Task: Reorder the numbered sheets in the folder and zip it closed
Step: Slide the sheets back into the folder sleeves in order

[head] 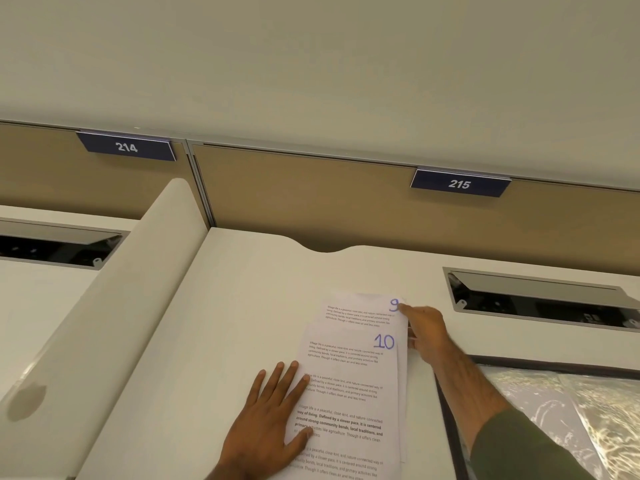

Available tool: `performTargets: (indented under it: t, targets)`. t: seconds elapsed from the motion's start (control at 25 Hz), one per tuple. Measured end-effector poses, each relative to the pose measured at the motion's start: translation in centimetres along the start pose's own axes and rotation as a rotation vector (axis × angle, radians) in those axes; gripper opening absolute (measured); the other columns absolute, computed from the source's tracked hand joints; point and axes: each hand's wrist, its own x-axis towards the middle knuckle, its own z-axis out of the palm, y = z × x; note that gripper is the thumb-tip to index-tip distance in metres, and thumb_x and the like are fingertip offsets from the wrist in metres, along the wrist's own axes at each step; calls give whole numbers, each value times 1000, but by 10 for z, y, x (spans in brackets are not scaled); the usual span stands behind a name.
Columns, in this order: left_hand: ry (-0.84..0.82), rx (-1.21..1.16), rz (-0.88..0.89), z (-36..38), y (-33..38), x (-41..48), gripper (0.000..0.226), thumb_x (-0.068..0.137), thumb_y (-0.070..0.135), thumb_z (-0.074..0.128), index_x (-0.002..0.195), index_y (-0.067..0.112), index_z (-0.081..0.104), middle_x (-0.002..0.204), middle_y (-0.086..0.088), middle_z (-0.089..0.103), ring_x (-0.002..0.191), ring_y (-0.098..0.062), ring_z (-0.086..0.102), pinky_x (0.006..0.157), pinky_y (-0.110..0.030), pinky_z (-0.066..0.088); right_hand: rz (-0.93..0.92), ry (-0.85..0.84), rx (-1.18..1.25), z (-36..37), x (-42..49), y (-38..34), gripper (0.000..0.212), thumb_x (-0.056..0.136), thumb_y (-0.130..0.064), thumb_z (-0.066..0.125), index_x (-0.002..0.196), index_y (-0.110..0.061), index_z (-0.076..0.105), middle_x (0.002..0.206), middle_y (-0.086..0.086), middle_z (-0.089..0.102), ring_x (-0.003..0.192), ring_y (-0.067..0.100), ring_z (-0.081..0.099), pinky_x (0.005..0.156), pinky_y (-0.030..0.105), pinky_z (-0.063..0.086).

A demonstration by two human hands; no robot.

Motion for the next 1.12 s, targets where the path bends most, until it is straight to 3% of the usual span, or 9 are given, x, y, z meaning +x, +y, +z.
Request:
performTargets:
  t: [0.16,0.32,0.56,0.64,0.8,0.96,1.12]
  targets:
    - [4,-4,-3,-1,0,-1,82,95,71,38,162,30,14,170,5,7,156,-18,7,120,-46,11,177,-90,-63,-17,-23,33,8,95,-5,63,97,2,64,94,25,74,90,41,73,67,44,60]
    - [5,0,1,3,1,-2,82,94,72,37,161,29,18,169,4,10,156,-19,10,119,-46,13,-5,86,-84,-29,-31,58,19,94,-5,62,76,0,58,90,34,66,68,32,61,65,39,51]
    - [6,-4,9,4,-2,1,83,92,73,38,160,28,25,168,2,17,154,-20,17,118,-46,16,80,-74,-6,-37,-70,88,10,96,-6,63,93,3,64,88,15,77,87,37,73,75,48,59]
    - [6,-12,8,4,-1,1,83,92,72,40,160,29,23,169,4,15,155,-20,15,119,-46,14,44,-9,-9,-42,-81,97,8,95,-3,62,94,4,65,87,13,77,86,37,73,79,53,59]
    - [-14,-28,-5,5,-3,-1,81,94,72,37,161,31,18,169,6,10,156,-18,10,120,-46,13,-126,200,-110,-65,-98,96,13,94,-5,62,84,-6,70,85,8,75,77,29,72,70,41,59]
    - [-57,-52,-22,5,-6,-5,77,96,76,25,161,36,11,169,10,0,156,-14,2,122,-44,4,-259,355,-255,-108,-119,84,18,98,-13,60,80,-11,65,83,7,71,72,24,68,63,33,53]
    - [36,-216,-132,-6,11,0,77,94,76,2,160,36,5,167,13,-12,153,-5,-15,124,-35,-10,-321,431,-229,-162,-141,72,14,98,-15,63,85,-13,66,86,7,72,74,26,69,64,35,54]
